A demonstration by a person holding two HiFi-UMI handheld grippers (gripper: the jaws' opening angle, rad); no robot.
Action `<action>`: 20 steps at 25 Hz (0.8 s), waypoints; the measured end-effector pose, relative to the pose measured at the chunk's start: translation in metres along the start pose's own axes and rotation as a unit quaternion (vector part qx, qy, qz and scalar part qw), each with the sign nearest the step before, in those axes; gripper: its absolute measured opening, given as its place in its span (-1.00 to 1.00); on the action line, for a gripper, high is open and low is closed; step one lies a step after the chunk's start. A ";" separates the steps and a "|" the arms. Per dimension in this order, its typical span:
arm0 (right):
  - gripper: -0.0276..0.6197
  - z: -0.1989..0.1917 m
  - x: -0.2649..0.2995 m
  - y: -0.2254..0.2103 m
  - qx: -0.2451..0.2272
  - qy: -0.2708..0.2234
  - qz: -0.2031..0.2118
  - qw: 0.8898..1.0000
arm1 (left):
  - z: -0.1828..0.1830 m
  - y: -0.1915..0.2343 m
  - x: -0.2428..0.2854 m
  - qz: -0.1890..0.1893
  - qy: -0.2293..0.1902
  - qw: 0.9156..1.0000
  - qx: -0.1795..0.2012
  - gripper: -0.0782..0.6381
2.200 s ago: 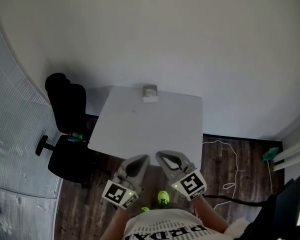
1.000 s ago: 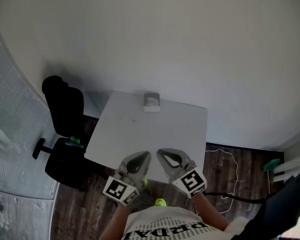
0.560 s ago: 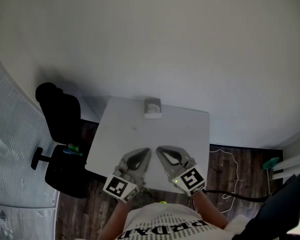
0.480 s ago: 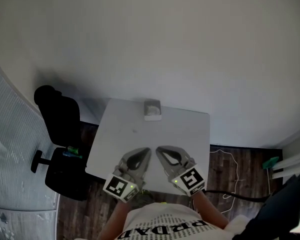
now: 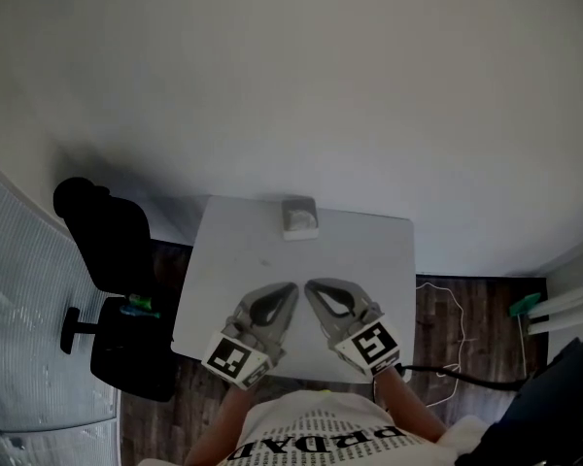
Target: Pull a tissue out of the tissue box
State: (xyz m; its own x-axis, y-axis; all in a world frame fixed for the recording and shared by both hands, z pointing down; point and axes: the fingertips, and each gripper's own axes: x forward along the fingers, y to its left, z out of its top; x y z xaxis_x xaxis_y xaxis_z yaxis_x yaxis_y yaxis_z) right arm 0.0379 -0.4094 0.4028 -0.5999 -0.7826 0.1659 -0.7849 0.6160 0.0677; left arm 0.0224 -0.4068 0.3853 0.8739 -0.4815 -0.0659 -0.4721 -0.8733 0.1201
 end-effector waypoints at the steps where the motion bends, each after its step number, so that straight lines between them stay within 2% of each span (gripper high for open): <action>1: -0.89 -0.001 0.005 -0.002 0.005 -0.001 -0.003 1.000 | -0.002 0.005 0.001 -0.003 0.003 1.000 -0.002 -0.80; 11: -0.89 -0.010 0.037 -0.018 0.001 0.030 -0.026 0.999 | -0.013 0.028 0.014 -0.047 0.008 0.999 -0.020 -0.79; 16: -0.89 -0.015 0.032 -0.030 0.006 0.028 -0.028 0.999 | -0.019 0.029 0.024 -0.040 0.016 0.999 -0.023 -0.79; 20: -0.89 -0.020 0.024 -0.040 0.002 0.031 -0.014 0.999 | -0.021 0.024 0.033 -0.019 0.018 0.999 -0.026 -0.79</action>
State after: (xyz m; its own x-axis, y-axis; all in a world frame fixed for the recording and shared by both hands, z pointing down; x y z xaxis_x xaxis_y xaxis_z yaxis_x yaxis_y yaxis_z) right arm 0.0579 -0.4515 0.4242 -0.5669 -0.7926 0.2247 -0.8019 0.5934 0.0700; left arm 0.0424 -0.4418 0.4073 0.8952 -0.4443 -0.0358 -0.4327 -0.8854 0.1700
